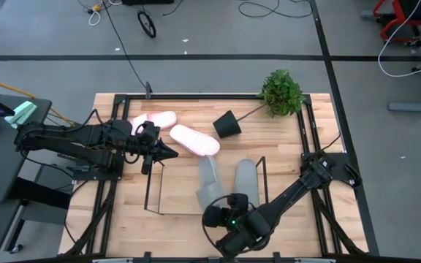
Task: Pick and place slides into the shelf
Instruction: Align the gray slipper with the other gray slipper on the shelf
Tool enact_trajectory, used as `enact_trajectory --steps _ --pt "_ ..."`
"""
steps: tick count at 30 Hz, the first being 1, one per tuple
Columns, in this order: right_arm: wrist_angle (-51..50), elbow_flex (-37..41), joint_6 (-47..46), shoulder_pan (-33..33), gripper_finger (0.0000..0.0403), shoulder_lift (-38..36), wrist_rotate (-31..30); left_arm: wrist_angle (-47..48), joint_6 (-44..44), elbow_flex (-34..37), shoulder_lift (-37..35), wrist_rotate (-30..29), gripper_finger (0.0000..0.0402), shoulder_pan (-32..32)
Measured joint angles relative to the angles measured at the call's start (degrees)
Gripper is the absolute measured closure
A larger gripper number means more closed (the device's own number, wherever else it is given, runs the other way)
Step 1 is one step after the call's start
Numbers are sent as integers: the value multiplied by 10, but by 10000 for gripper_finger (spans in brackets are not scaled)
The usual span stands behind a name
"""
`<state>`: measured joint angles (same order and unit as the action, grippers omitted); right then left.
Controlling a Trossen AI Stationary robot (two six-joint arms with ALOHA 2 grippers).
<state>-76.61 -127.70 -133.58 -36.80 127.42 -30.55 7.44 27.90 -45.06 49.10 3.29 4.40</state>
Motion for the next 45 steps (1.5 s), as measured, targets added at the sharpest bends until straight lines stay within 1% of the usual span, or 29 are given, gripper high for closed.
enact_trajectory --steps 5,10,19,25,33,38,42,45 --pt "-2 0 -1 0 373 0 24 0 0 0 0 0 378 0" --pt "-16 0 -1 1 373 0 26 0 1 0 0 0 373 0" --pt "-24 9 -1 17 373 0 29 0 1 0 0 0 381 0" --pt "8 33 0 27 373 -1 37 0 4 0 0 11 381 0" --pt "102 90 -2 28 373 0 54 1 4 0 0 16 372 0" --pt "112 100 -2 29 372 0 54 1 4 0 0 16 381 0" --pt "109 100 -2 29 343 0 61 1 4 0 0 16 385 0" --pt "109 100 -2 29 325 0 89 1 1 0 0 16 383 0"
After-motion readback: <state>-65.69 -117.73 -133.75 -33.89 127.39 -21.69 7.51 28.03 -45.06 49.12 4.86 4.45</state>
